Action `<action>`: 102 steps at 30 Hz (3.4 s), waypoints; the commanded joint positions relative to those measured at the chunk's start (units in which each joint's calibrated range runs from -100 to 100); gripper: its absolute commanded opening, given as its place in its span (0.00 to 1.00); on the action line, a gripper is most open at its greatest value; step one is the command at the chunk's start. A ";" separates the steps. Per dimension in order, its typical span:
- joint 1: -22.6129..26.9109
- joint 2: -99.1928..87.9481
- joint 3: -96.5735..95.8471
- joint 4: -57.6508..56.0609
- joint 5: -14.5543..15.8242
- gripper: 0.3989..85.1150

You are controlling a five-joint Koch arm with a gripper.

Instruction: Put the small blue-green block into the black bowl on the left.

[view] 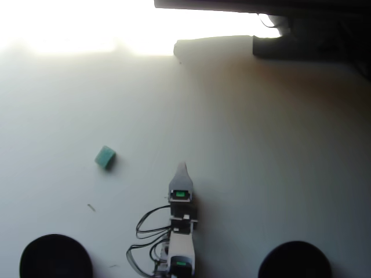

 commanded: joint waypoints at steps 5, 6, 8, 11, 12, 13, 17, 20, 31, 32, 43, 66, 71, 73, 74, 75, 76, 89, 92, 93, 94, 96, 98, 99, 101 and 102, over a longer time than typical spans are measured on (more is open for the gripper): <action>0.59 0.09 -0.08 -0.04 -0.24 0.57; 0.54 0.09 -0.08 0.04 -0.24 0.57; 0.54 0.09 -0.08 0.04 -0.24 0.57; 0.54 0.09 -0.08 -0.04 -0.24 0.58; 0.73 0.09 -0.08 -0.04 -0.29 0.58; 0.98 0.09 -0.08 -0.04 -0.34 0.58; 2.64 0.20 0.84 1.66 -0.73 0.57; 6.35 -6.02 2.13 -1.10 -1.56 0.55; 18.12 -21.23 33.37 -47.23 -5.86 0.55; 18.07 -19.94 35.87 -49.17 -6.98 0.55; 22.32 -7.09 44.37 -56.47 -10.26 0.54; 25.84 9.09 57.03 -58.98 -10.11 0.54; 24.37 16.26 61.84 -59.47 -10.11 0.55; 24.03 19.05 63.23 -59.39 -10.21 0.55; 23.93 20.23 63.69 -59.39 -10.26 0.55; 23.83 21.62 64.24 -59.39 -10.31 0.55; 23.83 22.58 64.61 -59.30 -10.40 0.55; 24.76 35.44 71.27 -58.49 -11.23 0.54; 24.76 37.80 71.36 -57.60 -11.77 0.54; 24.62 38.33 71.45 -57.44 -11.87 0.54; 24.52 38.76 71.73 -57.44 -11.97 0.54; 24.37 38.97 72.74 -58.17 -11.97 0.54; 24.18 39.51 74.13 -58.41 -11.82 0.52; 24.08 39.62 74.32 -58.74 -11.77 0.51; 23.98 40.05 74.87 -59.14 -11.38 0.48; 23.88 40.05 74.87 -59.14 -11.18 0.45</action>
